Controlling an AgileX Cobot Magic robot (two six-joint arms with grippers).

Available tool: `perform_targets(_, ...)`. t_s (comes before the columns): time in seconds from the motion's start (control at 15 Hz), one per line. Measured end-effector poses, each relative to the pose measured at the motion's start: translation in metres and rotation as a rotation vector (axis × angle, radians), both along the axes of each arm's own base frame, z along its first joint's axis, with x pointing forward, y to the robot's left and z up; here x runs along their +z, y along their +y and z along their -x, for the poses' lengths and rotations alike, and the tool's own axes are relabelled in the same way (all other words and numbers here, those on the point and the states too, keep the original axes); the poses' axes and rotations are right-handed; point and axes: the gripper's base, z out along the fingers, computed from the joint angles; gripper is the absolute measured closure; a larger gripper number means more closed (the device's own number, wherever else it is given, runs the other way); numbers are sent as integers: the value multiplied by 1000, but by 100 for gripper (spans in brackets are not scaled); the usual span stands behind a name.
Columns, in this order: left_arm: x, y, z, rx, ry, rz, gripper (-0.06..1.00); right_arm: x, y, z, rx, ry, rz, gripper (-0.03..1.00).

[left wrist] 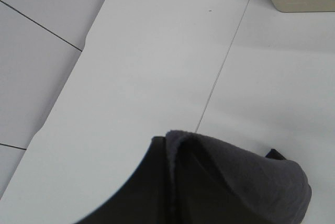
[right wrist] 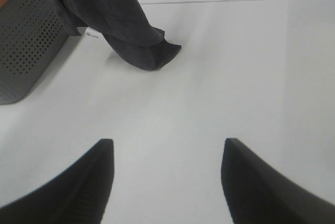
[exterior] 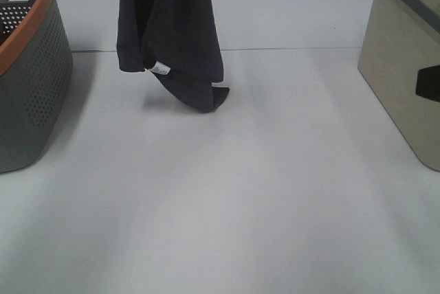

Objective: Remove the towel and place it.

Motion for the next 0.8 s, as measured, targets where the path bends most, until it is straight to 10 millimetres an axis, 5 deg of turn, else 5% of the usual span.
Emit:
perform_targets(0.53,5,-1,-2,23,-31,65,94,-26,15,-88,89,89,-62,36)
perform_targets(0.8,6,-3,-2,22,-15,106,94,-45,18,-117,84,122,-104,36)
